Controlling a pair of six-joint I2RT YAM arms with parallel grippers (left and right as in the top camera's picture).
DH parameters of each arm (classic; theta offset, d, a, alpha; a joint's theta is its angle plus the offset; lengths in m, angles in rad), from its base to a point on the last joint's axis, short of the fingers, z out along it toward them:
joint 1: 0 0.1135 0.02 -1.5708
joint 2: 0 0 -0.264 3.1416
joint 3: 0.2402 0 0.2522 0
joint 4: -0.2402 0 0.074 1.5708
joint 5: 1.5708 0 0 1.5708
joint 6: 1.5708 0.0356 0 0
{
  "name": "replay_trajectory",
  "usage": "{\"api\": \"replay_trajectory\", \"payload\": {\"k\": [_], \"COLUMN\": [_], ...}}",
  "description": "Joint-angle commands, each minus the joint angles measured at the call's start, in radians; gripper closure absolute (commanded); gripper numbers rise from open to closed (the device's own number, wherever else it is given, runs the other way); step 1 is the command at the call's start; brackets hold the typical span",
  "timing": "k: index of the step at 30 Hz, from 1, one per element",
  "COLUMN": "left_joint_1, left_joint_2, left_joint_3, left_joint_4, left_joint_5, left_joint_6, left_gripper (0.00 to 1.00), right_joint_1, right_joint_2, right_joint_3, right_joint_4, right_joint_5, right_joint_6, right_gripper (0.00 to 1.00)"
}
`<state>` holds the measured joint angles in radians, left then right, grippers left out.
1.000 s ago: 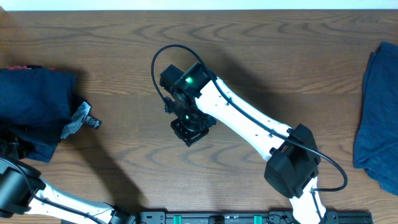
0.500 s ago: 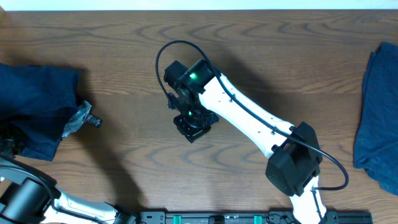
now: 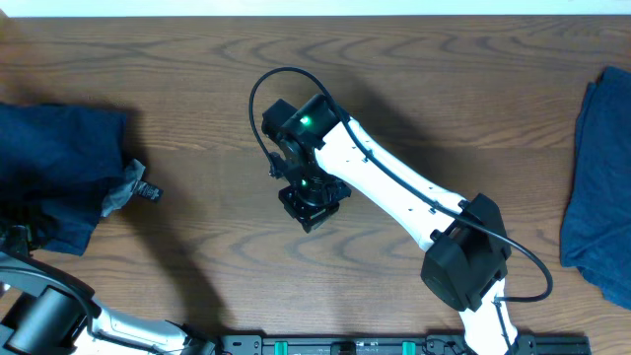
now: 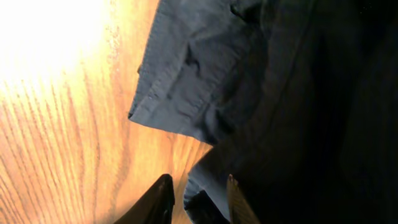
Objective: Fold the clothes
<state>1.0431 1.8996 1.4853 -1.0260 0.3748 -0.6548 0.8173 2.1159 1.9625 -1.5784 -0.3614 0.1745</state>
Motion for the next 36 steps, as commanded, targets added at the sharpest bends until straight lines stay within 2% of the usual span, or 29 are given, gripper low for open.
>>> {"api": "replay_trajectory", "payload": {"k": [1,11,13,15,19,23,28,32,36], "left_joint_1": [-0.003,-0.004,-0.013,-0.031,-0.107,-0.187,-0.243,-0.243,-0.241], "left_joint_2": [-0.068,-0.341,-0.363,-0.364,-0.327,-0.288,-0.198,-0.096,0.035], "left_joint_3": [0.0,0.0,0.0,0.0,0.0,0.0,0.0,0.0,0.0], "left_joint_4": [-0.01,0.006,0.039,0.085,0.254,0.419,0.54,0.556,0.554], "left_joint_5": [0.077,0.086,0.086,0.094,0.16,0.157,0.103,0.093,0.014], "left_joint_6": [0.009,-0.011,-0.011,0.004,0.18,0.289,0.312,0.32,0.394], "left_gripper": [0.73,0.76,0.79,0.94,0.94,0.94,0.94,0.94,0.94], "right_joint_1": [-0.005,-0.005,-0.005,-0.005,-0.005,-0.005,-0.01,-0.015,-0.029], "right_joint_2": [-0.013,-0.013,-0.013,-0.013,-0.013,-0.013,-0.013,-0.013,-0.013], "right_joint_3": [0.018,0.018,0.018,0.018,0.018,0.018,0.018,0.018,0.018], "right_joint_4": [-0.004,-0.009,-0.008,-0.008,-0.008,-0.016,-0.019,-0.02,-0.028], "right_joint_5": [-0.01,-0.014,-0.014,-0.014,-0.014,-0.014,-0.061,-0.074,-0.113], "right_joint_6": [-0.016,-0.015,-0.015,-0.015,-0.016,-0.015,-0.015,-0.014,-0.011], "right_gripper": [0.89,0.91,0.91,0.92,0.95,0.95,0.94,0.92,0.92]}}
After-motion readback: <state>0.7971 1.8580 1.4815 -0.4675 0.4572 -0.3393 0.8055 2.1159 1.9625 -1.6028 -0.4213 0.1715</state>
